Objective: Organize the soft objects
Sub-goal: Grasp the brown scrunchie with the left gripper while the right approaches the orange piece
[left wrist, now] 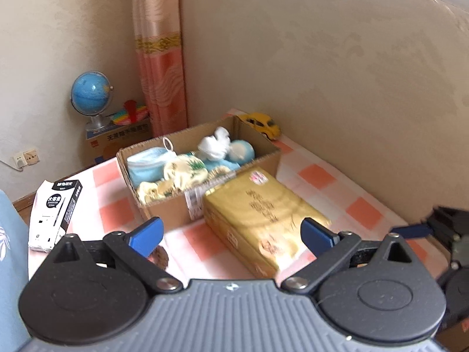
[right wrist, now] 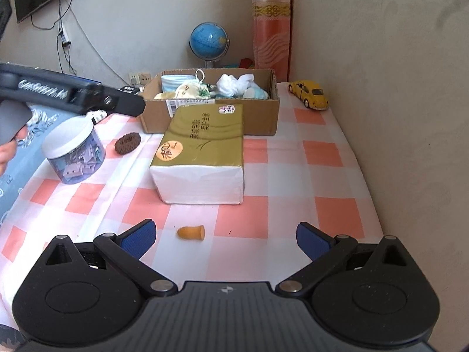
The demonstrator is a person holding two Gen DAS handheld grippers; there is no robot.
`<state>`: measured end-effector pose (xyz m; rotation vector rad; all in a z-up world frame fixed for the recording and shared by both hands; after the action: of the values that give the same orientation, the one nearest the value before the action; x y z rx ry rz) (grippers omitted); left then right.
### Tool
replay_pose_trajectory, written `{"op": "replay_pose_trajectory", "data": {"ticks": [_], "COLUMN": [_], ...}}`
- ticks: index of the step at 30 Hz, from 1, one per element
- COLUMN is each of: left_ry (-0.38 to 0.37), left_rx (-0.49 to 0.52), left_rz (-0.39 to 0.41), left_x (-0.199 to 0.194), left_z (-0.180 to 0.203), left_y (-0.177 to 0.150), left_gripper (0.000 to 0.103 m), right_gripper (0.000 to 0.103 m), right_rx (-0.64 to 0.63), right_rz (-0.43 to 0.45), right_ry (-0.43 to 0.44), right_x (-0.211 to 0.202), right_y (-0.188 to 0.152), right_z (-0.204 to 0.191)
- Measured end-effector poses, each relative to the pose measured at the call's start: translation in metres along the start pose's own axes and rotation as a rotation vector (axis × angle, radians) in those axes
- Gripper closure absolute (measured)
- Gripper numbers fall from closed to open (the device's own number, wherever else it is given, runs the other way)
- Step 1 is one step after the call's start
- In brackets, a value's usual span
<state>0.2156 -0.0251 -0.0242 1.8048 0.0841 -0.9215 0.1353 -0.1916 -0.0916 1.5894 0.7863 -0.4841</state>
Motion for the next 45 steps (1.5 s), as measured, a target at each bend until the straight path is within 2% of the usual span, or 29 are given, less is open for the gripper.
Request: {"op": "replay_pose_trajectory", "data": {"ticks": [4, 7, 17, 24, 30, 36, 39, 45], "left_ry": [-0.018, -0.062, -0.068, -0.083, -0.069, -0.041, -0.052, -0.048], "left_rx": [0.021, 0.009, -0.009, 0.024, 0.045, 0.056, 0.056, 0.058], "left_rz": [-0.018, -0.033, -0.059, -0.063, -0.105, -0.212, -0.271, -0.357], "left_x": [-0.002, -0.002, -0.004, -0.001, 0.013, 0.044, 0.059, 0.088], "left_z": [0.006, 0.007, -0.003, -0.013, -0.032, -0.061, -0.07, -0.082], "left_y": [-0.011, -0.02, -0.042, -0.043, -0.036, -0.033, -0.033, -0.028], "left_gripper": [0.003, 0.003, 0.003, 0.003, 0.003, 0.003, 0.004, 0.013], "right_gripper": [0.0, 0.0, 0.0, 0.0, 0.0, 0.0, 0.0, 0.0], "right_rx": [-0.005, -0.014, -0.045, -0.066, -0.074, -0.077, -0.076, -0.077], "right_rz": [-0.019, -0.036, -0.111, -0.114, -0.101, -0.098, -0.097, -0.098], "right_ry": [-0.004, -0.007, -0.025, -0.051, -0.045, -0.043, -0.043, -0.043], "right_x": [0.006, 0.012, 0.047, 0.06, 0.06, 0.061, 0.061, 0.061], "right_y": [-0.003, -0.006, -0.02, -0.021, -0.019, -0.018, -0.019, -0.019], "right_z": [-0.003, -0.007, -0.018, -0.021, -0.019, -0.02, -0.02, -0.021]}}
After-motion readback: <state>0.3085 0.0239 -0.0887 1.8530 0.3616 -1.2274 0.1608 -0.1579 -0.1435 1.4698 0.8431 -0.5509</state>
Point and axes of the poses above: each gripper's, at about its wrist camera, not at the fingertips, and x roughly the way its jaws point, z to its right, y to its top, the point moved 7 cm from there along x, roughly the way its jaws point, and after that the axes turned 10 degrees about x, right-handed, at the moved point
